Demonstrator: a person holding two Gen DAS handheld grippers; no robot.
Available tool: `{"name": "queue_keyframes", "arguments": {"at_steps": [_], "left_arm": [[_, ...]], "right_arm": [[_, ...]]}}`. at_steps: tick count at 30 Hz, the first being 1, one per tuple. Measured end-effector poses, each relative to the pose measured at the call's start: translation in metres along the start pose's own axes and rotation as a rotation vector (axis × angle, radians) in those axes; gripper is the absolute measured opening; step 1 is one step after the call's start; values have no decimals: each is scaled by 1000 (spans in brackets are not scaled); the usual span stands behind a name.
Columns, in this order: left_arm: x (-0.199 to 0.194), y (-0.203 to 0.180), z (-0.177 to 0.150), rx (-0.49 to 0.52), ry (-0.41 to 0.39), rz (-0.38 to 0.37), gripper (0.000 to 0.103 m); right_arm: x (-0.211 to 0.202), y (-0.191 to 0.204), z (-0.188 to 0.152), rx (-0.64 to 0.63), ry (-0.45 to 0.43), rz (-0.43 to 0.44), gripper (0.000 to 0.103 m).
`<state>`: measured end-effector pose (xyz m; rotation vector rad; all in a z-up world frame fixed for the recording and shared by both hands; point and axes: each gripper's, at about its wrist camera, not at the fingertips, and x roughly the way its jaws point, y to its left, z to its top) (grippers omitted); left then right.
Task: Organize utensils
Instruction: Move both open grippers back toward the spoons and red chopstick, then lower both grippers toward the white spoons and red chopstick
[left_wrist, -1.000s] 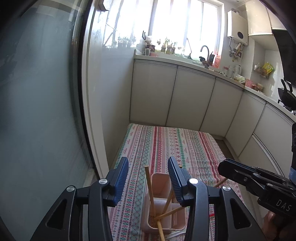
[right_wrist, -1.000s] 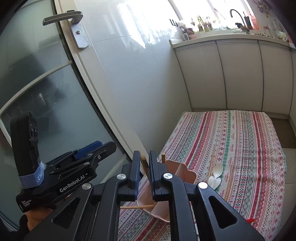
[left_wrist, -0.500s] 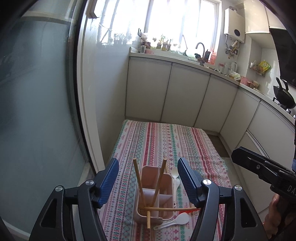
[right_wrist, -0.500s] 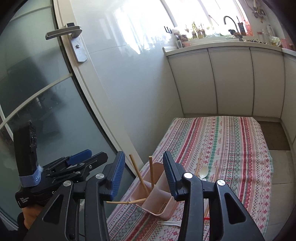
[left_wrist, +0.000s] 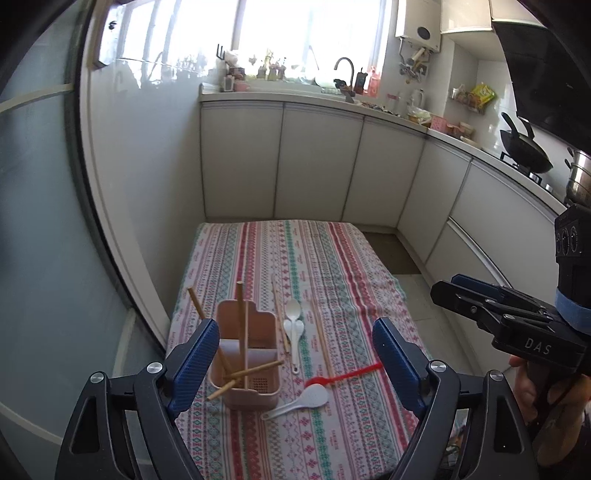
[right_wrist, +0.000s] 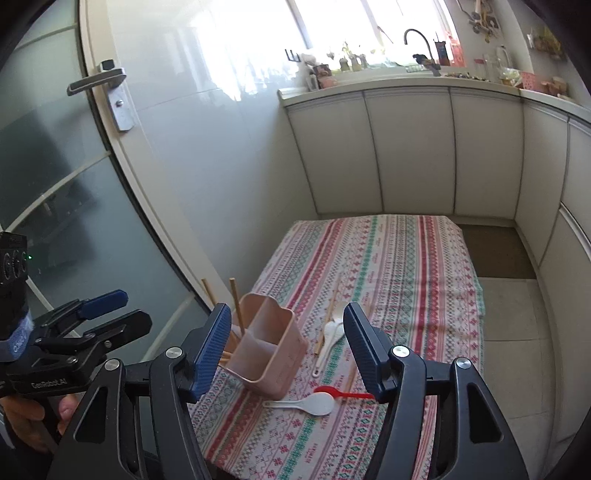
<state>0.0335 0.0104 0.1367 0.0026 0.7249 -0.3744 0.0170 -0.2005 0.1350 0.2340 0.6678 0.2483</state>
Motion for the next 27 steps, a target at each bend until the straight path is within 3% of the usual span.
{"name": "queue_keyframes", "arguments": {"at_steps": [6,10,19,27], "left_arm": [[25,-31,4,25,82,-19,87],[59,-45,6,23,155,11,87],[193,-70,21,-14,393,39,84],[327,-50,21,-55,591,147,57]], "right_arm": [[-1,-53,-10,101,79,-65,71],[10,-92,-19,203,140,-118,71],[55,-167,-23,432,242,-167,71],[126,-200,-14,485,328,-152,71]]}}
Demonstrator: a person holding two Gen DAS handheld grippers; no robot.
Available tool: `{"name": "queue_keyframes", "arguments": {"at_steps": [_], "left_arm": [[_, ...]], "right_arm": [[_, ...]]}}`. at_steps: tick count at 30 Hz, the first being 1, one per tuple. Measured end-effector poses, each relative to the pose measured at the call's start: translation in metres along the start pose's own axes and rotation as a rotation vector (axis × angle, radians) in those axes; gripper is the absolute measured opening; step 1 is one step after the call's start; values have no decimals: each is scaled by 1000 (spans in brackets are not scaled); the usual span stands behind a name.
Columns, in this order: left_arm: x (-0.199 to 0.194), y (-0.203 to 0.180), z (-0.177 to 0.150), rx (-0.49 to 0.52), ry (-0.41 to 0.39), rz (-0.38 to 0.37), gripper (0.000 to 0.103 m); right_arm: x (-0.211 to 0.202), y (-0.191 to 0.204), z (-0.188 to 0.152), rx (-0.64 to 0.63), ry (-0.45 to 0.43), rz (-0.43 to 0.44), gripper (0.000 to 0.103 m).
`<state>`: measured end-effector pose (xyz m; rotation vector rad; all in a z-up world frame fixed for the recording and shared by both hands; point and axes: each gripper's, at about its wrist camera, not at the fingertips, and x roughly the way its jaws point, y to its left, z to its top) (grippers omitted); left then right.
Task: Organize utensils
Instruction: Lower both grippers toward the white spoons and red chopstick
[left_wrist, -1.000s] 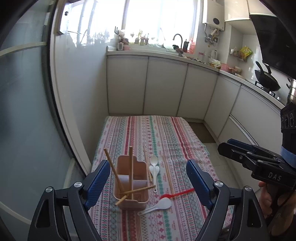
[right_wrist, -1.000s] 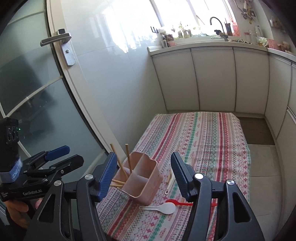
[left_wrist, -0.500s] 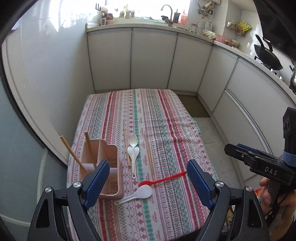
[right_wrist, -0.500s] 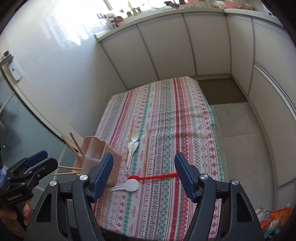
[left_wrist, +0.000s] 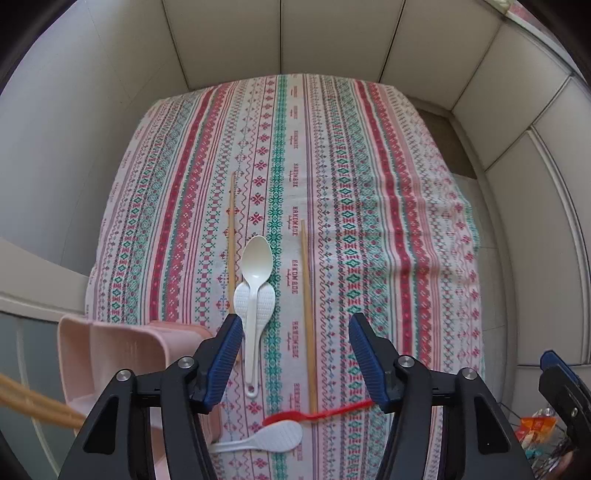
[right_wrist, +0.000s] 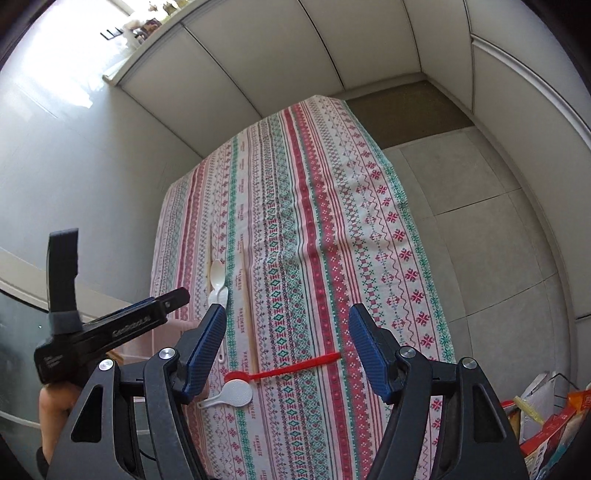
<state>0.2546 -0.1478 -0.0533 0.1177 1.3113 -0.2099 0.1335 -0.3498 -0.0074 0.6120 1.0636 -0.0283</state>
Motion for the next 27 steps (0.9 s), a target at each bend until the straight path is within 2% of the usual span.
{"name": "queue_keyframes", "arguments": {"at_steps": [6,13,16,19,21,27], "left_arm": [[58,8,37,-1,69,60,52],[94,18,59,4,133,80,45],[108,20,61,21,154,86,39],[119,22,62,26,174,90,26],[123,24,61,31,179,89,11],[122,31,62,34,162,98,5]], "right_arm": [[67,-9,27,9,88,10,71],[125,-3,37,-31,151,15,71],[144,-1,36,-37,180,25,70],[154,0,35,-44,191,26,68],[157,-2,35,-41,189,29,67],[166,-3,34,-28,193,29,60]]}}
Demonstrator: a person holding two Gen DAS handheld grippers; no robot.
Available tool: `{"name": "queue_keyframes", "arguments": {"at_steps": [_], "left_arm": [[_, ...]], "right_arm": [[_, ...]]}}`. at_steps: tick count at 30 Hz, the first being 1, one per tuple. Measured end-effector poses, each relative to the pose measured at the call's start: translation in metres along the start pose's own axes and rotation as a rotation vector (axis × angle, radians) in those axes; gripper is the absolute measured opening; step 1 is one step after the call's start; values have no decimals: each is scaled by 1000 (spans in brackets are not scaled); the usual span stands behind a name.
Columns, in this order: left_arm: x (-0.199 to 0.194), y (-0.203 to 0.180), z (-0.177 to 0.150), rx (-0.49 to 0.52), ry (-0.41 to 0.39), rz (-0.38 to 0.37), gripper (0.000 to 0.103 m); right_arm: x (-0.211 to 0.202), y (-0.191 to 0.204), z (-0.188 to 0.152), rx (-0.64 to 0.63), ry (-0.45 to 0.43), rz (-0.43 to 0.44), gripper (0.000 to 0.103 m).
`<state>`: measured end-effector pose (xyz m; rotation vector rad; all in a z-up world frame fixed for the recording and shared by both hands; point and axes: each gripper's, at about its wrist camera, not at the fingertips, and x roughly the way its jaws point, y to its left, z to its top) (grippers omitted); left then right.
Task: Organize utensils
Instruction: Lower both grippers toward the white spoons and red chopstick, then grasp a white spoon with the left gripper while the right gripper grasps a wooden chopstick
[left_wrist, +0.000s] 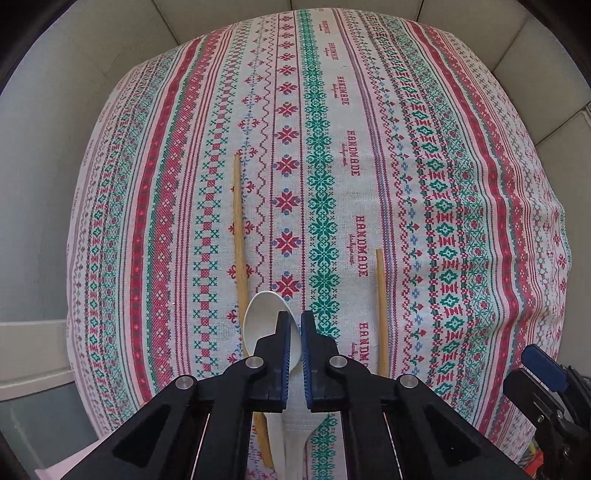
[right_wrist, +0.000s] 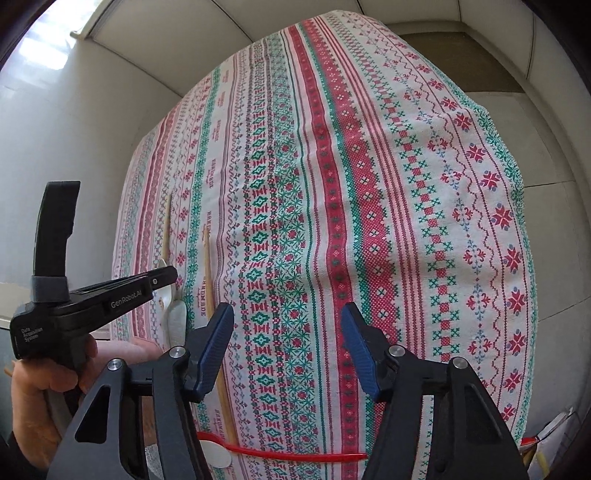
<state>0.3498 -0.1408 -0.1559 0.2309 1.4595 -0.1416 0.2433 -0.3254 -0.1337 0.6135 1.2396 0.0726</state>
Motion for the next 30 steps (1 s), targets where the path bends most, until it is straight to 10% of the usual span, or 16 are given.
{"name": "queue_keyframes", "arguments": {"at_steps": [10,18,30], "left_arm": [[-25,15,7,18,-70,41,3],[-67,14,-9,-29,-187,-13,2],[-111,17,-35,-58,-320,-68,1]], "right_arm": [[18,11,7,-11,-4,32,56],[48,37,24,-44,14,114,23],[105,87,43,-110,73,52,5]]}}
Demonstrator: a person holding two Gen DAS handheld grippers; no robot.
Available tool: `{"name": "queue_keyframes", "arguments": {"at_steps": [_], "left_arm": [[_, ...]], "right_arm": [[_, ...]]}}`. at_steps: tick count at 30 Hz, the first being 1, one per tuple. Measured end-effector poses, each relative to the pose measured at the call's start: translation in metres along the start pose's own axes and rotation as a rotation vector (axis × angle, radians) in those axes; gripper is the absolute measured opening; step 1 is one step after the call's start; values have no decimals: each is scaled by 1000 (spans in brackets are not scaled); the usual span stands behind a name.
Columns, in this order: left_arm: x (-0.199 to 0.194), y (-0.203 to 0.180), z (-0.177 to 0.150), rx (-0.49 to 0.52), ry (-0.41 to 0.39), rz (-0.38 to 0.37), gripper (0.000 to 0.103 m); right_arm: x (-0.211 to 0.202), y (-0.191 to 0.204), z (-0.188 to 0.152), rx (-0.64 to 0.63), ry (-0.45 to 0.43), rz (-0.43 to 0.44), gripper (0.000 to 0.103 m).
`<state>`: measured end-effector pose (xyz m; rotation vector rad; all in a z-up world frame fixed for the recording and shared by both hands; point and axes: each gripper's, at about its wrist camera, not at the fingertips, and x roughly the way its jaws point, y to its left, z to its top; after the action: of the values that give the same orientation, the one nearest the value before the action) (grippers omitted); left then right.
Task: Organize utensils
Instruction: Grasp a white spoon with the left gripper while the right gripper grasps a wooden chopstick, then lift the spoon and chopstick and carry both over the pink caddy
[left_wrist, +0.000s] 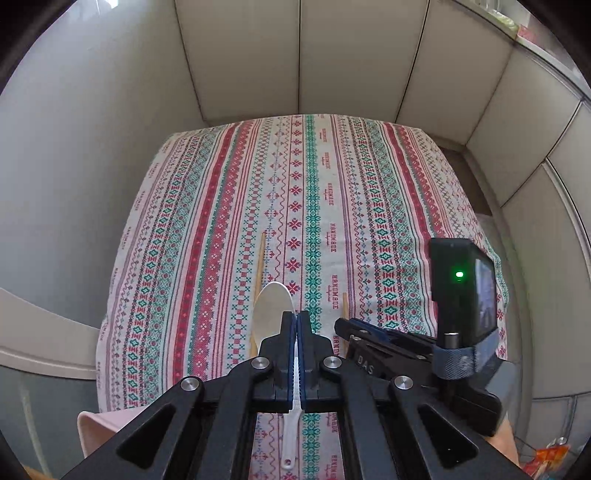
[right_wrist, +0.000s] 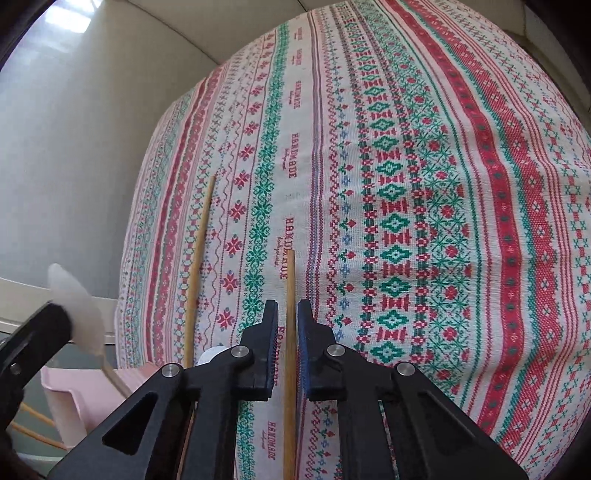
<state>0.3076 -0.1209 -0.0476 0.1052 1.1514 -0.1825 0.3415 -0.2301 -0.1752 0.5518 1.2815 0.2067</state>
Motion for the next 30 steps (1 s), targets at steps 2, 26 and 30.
{"name": "queue_keyframes", "arguments": {"at_steps": [2,26,30], "left_arm": [[-5,2,-2,-4,-13,-5,1],[-183,17,-66,-13,-324,-329,1],[-223,26,-81,4,-392,-369,1]], "right_arm": [[3,2,2,-3,-20,-3,5],[-250,53,-113,-140,-498,-10,5],[-286,76,-136,-179,-549,4,5]]}}
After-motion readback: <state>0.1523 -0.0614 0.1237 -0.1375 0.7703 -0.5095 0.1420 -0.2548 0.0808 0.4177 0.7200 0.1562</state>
